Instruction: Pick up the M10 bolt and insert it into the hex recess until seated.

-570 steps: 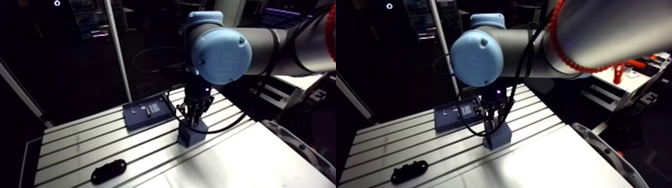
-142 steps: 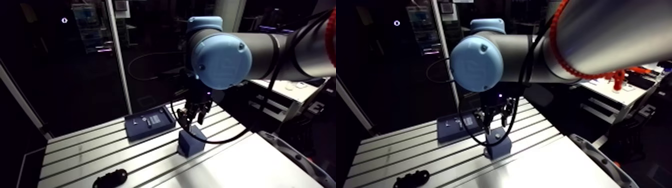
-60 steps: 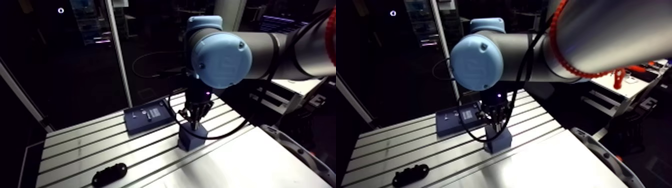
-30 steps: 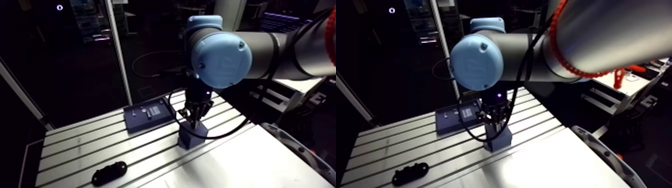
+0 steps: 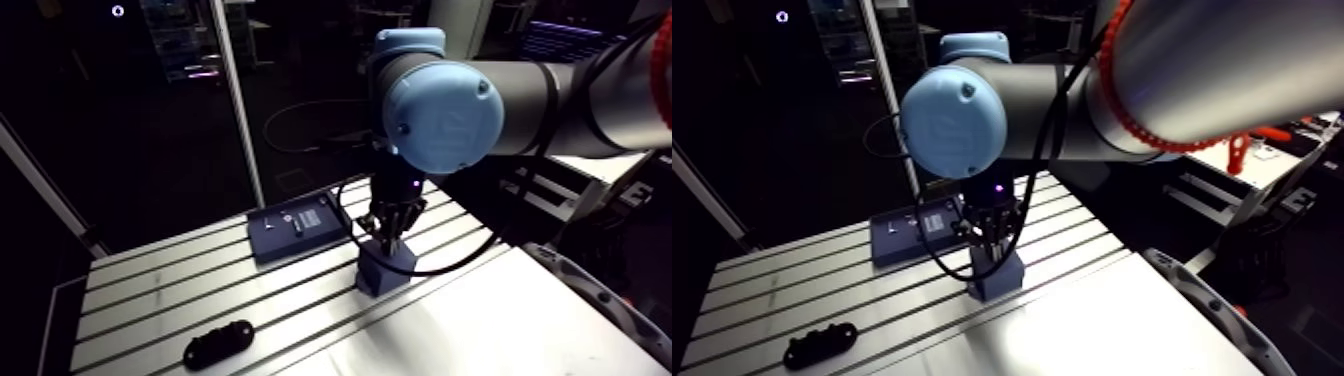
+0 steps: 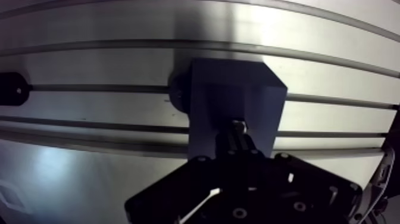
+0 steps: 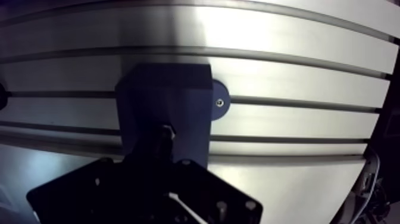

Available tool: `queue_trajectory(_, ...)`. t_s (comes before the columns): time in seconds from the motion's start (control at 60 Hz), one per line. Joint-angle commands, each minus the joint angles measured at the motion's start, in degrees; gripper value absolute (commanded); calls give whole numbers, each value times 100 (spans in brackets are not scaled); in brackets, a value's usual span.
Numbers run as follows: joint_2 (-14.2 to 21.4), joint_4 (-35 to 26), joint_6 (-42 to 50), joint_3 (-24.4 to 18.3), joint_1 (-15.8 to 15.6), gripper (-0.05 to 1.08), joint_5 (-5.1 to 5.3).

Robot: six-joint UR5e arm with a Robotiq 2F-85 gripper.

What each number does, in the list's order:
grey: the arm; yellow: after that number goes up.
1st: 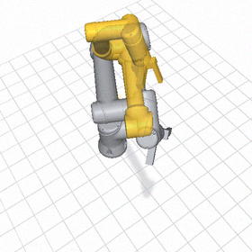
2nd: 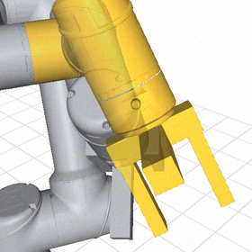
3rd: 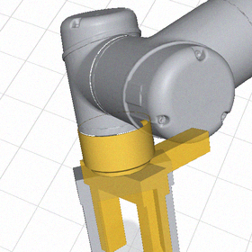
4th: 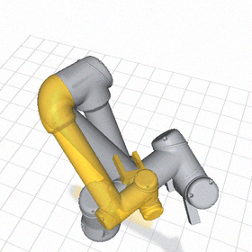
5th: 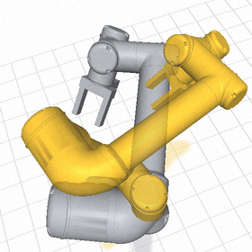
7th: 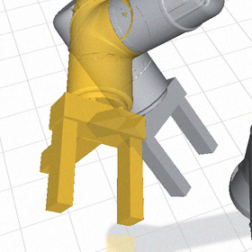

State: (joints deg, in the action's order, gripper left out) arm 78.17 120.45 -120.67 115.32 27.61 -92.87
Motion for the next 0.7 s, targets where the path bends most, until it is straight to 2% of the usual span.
queue_trajectory(0.017,-50,10,-14,-5,0,108,1)
queue_trajectory(0.583,-11,-32,-32,-118,1,108,1)
queue_trajectory(0.7,8,-51,-48,-146,-8,108,-32)
